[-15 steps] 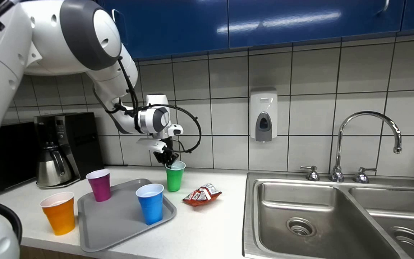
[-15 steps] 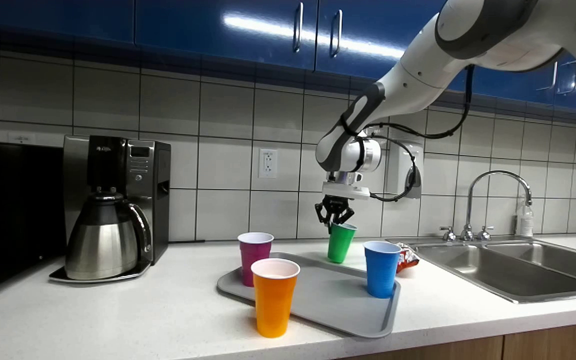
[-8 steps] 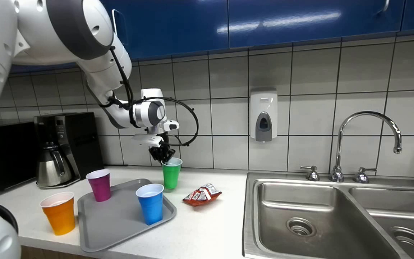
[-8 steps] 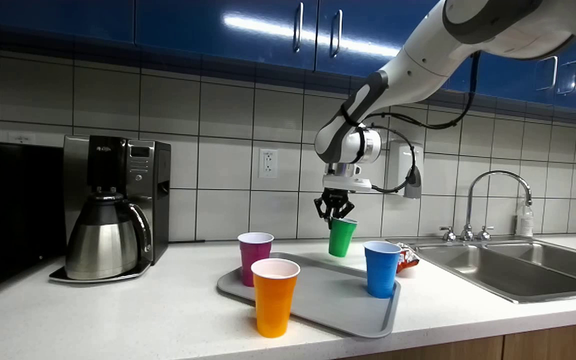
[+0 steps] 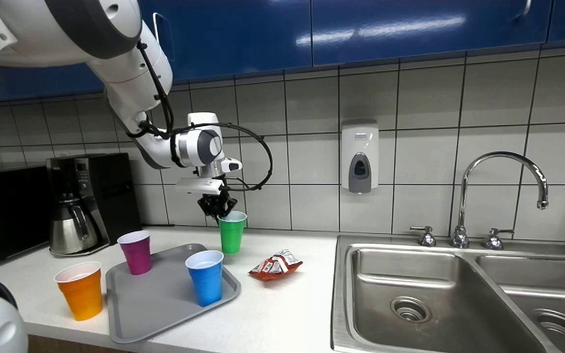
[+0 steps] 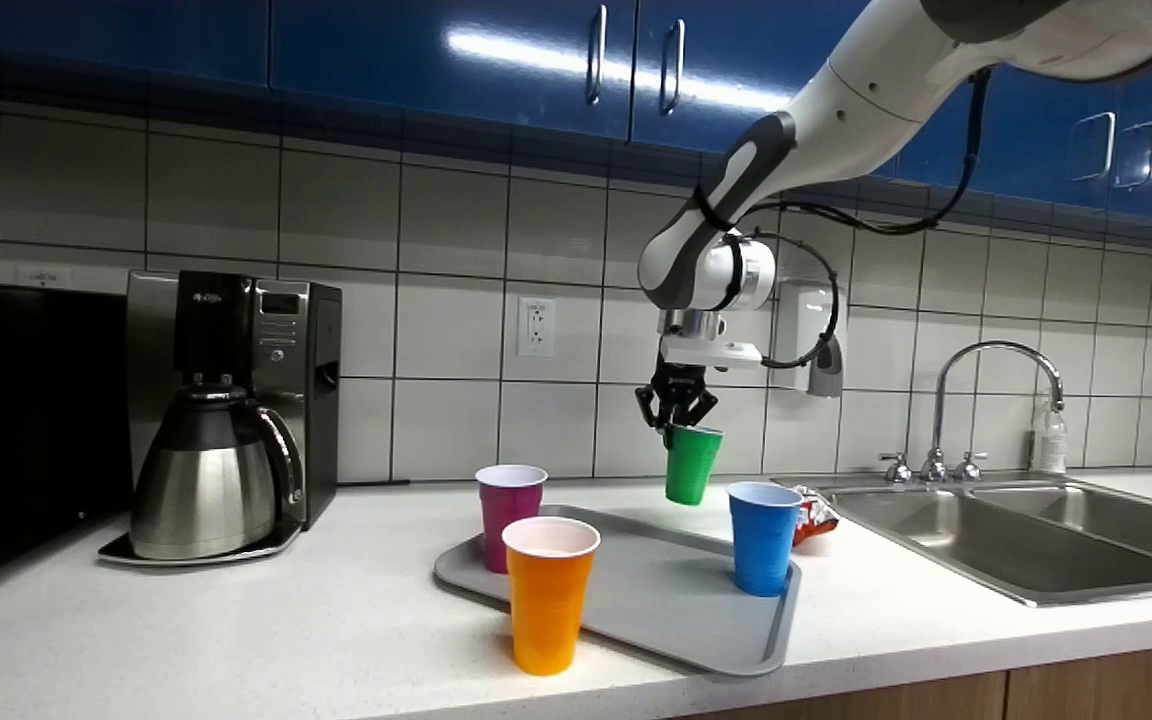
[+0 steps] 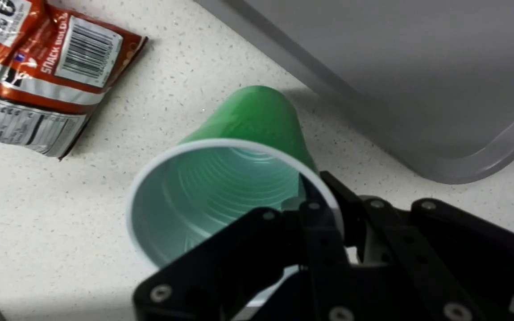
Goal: Put the cups on the grey tray.
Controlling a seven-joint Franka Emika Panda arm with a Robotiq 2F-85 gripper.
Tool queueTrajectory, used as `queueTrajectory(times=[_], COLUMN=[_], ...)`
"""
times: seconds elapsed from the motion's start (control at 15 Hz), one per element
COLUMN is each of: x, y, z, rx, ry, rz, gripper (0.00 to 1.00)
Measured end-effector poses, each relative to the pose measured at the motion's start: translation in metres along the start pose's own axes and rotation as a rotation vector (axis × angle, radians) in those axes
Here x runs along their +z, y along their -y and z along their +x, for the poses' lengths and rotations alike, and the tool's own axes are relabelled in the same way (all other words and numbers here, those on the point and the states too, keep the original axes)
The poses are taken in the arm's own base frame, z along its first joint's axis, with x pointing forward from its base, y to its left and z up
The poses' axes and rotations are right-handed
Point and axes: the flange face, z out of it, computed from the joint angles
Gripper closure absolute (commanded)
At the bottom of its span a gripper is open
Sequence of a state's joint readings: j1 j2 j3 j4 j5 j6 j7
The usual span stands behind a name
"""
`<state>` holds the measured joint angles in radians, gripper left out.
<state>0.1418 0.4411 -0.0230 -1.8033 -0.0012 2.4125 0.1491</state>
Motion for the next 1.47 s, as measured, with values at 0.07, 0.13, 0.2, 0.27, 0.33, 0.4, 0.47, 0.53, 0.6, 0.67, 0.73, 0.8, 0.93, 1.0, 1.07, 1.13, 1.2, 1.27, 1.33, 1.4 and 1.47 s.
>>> queueTrajectory(times=[0.07, 0.13, 0.2, 0.27, 0.33, 0.4, 0.47, 0.53, 0.6, 0.67, 0.73, 0.8, 0.93, 1.0, 1.07, 1.13, 1.2, 1.27, 1.33, 1.4, 1.47], x=[0.0, -0.001, -0.001, -0.001, -0.002, -0.003, -0.004, -0.006, -0.007, -0.009, -0.01, -0.01, -0.008, -0.006, -0.004, -0.001, 0.002, 0.005, 0.008, 0.011, 0.014], y=[0.002, 0.004, 0.006, 0.009, 0.012, 0.015, 0.018, 0.021, 0.024, 0.028, 0.031, 0.035, 0.043, 0.046, 0.049, 0.052, 0.054, 0.057, 0.058, 0.06, 0.062], z=[-0.003, -0.006, -0.01, -0.012, -0.015, -0.018, -0.02, -0.022, -0.024, -0.026, -0.029, -0.031, -0.038, -0.041, -0.044, -0.047, -0.051, -0.054, -0.057, -0.06, -0.063], rx=[-0.021, -0.041, -0.062, -0.082, -0.103, -0.123, -0.144, -0.165, -0.184, -0.205, -0.225, -0.245, -0.285, -0.301, -0.315, -0.328, -0.342, -0.357, -0.371, -0.386, -0.405], ry=[0.004, 0.008, 0.012, 0.015, 0.018, 0.019, 0.02, 0.02, 0.02, 0.021, 0.022, 0.025, 0.033, 0.039, 0.043, 0.048, 0.051, 0.052, 0.053, 0.05, 0.041], rz=[0.002, 0.004, 0.007, 0.009, 0.012, 0.015, 0.018, 0.021, 0.024, 0.028, 0.031, 0.034, 0.04, 0.043, 0.044, 0.042, 0.037, 0.03, 0.023, 0.015, 0.005], gripper=[0.99, 0.99, 0.99, 0.99, 0.99, 0.99, 0.99, 0.99, 0.99, 0.99, 0.99, 0.99, 0.99, 0.99, 0.99, 0.99, 0.99, 0.99, 0.99, 0.99, 0.99])
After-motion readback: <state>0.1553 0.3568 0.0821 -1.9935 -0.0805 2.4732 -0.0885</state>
